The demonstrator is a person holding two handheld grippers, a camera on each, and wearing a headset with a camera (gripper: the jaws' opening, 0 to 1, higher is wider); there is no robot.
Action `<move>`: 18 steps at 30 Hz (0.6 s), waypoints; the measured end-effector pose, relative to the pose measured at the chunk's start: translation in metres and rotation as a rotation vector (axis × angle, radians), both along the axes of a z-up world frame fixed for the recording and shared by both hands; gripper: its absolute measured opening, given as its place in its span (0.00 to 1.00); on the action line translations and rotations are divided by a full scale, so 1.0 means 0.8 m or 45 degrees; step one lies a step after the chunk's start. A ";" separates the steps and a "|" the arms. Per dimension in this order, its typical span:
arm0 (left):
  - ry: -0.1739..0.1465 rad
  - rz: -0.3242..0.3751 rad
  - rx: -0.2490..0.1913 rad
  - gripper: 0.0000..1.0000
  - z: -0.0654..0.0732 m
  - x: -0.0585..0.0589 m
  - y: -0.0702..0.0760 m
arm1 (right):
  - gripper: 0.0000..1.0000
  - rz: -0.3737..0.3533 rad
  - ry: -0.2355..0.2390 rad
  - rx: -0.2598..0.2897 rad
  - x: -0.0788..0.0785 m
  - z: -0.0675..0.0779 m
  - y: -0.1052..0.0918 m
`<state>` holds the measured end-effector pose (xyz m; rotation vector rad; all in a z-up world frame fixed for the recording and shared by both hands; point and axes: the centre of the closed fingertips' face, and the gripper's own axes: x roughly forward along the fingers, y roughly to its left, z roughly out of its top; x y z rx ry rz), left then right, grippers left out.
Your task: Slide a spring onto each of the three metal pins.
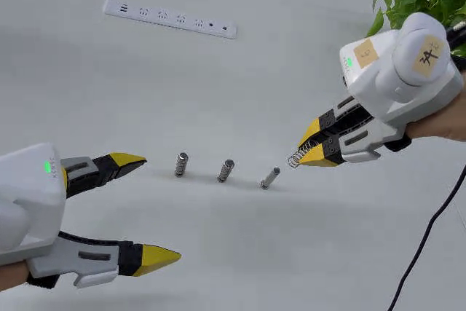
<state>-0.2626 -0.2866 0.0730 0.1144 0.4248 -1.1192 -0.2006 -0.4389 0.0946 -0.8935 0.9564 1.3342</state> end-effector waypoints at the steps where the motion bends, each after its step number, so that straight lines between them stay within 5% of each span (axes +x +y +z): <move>1: -0.005 0.000 0.001 0.79 0.000 0.001 0.001 | 0.07 -0.007 0.002 -0.002 0.002 -0.004 0.000; 18: -0.003 0.010 -0.031 0.90 -0.004 0.007 0.004 | 0.07 -0.044 0.012 -0.055 0.015 -0.052 -0.002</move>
